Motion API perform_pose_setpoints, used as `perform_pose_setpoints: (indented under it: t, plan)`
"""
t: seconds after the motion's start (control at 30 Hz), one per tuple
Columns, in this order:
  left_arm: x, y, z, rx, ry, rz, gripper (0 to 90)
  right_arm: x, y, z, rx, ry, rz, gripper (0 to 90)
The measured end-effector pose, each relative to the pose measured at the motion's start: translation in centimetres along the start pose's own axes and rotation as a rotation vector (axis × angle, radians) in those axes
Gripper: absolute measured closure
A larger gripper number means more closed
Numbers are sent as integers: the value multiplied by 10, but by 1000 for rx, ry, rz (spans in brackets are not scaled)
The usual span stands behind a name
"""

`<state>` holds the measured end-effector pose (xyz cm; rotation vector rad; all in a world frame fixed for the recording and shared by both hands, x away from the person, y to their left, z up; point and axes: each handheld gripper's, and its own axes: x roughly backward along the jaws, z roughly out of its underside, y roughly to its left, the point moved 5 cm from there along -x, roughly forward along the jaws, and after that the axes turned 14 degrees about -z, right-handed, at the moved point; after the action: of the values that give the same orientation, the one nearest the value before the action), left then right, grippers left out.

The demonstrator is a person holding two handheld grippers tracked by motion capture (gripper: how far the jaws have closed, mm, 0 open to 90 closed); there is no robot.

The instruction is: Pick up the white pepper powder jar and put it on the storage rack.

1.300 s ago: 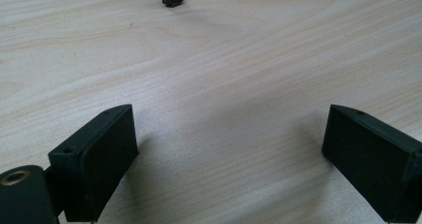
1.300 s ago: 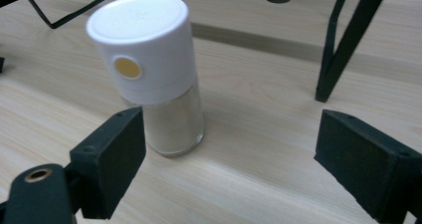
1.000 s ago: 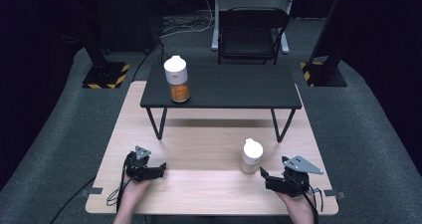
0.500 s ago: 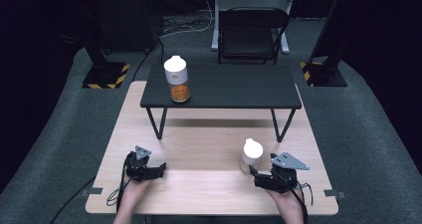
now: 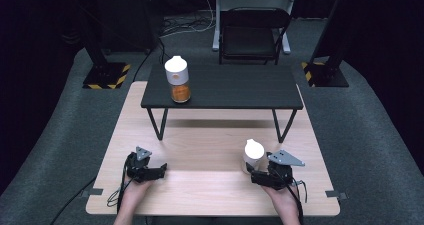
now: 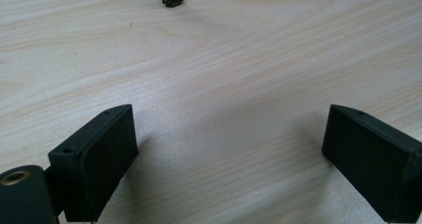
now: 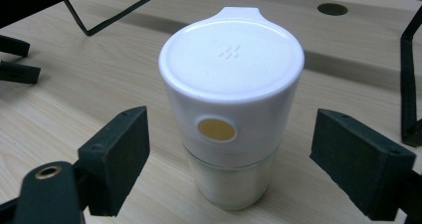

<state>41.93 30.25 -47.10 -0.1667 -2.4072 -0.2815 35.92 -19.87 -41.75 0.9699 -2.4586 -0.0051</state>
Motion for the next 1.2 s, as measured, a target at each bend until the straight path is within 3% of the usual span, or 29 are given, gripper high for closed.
perform_pose_setpoints:
  t: [0.43, 0.67, 0.93, 1.2]
  plan:
    - [0, 0, 0, -1, -1, 2, 66, -18, -2, -6, 14, -1, 20, 193]
    - [0, 0, 0, -1, -1, 2, 65, -27, -1, -8, 43, 3, 29, 282]
    - [0, 0, 0, -2, 0, 3, 66, -25, 0, -15, 41, 34, 34, 291]
    - [0, 0, 0, -2, 0, 3, 66, -12, -2, -26, 42, 26, 19, 290]
